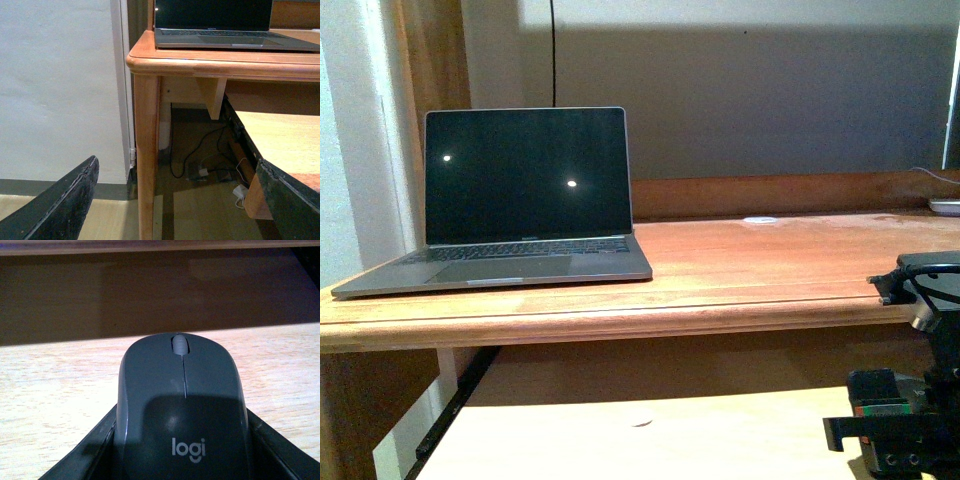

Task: Place mouse

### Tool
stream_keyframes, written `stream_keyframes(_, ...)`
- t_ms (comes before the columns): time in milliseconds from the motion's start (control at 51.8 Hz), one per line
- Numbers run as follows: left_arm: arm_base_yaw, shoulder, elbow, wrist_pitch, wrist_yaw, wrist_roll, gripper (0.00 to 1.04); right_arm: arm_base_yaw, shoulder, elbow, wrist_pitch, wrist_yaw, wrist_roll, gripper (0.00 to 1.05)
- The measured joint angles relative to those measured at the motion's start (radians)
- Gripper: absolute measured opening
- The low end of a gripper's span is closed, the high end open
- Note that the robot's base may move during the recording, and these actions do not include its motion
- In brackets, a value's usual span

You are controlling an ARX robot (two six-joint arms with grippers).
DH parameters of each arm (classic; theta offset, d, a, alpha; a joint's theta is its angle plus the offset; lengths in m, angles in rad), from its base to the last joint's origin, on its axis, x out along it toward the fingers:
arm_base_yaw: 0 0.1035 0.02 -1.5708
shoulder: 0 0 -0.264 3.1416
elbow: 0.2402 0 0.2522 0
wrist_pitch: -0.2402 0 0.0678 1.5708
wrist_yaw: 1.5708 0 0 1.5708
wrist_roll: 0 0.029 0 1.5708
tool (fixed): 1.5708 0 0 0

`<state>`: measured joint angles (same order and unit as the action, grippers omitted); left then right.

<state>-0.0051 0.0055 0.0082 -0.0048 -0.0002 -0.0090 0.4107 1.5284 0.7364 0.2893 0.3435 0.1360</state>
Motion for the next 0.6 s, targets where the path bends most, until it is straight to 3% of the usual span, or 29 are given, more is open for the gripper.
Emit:
stream_keyframes(347, 0.000, 0.000, 0.000, 0.000, 0.000, 0.000, 0.97, -0.047, -0.303, -0.016, -0.180, -0.117, 0.037, 0.55)
stream_keyframes(598, 0.000, 0.000, 0.000, 0.000, 0.000, 0.000, 0.97, 0.024, -0.150, 0.312, -0.257, -0.061, 0.064, 0.55)
